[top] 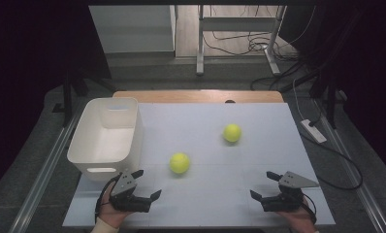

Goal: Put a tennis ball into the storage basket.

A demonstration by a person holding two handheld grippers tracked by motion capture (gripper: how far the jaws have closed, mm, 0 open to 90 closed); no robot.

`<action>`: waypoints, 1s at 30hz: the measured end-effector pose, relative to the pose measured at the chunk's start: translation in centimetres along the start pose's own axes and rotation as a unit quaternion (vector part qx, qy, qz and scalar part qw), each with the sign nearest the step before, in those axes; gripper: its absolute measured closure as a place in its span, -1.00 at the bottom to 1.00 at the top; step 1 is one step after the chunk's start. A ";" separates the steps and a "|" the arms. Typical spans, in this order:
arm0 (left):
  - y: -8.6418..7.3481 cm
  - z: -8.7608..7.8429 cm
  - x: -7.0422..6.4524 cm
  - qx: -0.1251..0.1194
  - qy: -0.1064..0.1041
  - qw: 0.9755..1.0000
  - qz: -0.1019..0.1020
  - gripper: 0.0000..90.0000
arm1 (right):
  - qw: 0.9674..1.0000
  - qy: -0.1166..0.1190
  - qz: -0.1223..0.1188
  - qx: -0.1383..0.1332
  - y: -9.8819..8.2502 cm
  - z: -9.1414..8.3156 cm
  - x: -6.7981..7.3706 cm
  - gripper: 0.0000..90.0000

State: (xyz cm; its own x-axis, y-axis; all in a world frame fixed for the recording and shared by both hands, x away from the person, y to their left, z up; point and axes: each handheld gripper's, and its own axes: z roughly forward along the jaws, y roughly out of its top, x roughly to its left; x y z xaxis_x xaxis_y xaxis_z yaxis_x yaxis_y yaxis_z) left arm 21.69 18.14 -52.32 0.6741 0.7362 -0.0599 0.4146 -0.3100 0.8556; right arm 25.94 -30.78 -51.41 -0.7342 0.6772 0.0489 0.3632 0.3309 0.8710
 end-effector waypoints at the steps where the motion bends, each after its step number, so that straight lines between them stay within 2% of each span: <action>1: 0.0 0.0 0.0 -0.002 0.001 1.000 -0.001 -0.87 | 1.000 0.000 0.000 0.000 0.0 0.0 0.0 -0.89; 7: 0.2 -0.1 0.1 -0.009 -0.003 1.000 -0.005 -0.87 | 1.000 -0.003 -0.002 0.004 0.0 0.0 0.1 -0.89; 30: 0.5 -0.2 0.0 -0.011 -0.008 1.000 -0.015 -0.87 | 1.000 -0.001 -0.003 -0.006 0.4 0.0 0.4 -0.88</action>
State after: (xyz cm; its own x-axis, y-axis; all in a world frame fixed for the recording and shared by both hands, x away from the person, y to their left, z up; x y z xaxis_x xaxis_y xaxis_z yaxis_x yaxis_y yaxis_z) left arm 21.79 18.12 -51.80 0.6708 0.7356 -0.0944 0.4223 -0.2742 0.8640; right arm 25.79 -30.40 -51.07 -0.7354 0.6763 0.0425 0.3512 0.3268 0.8774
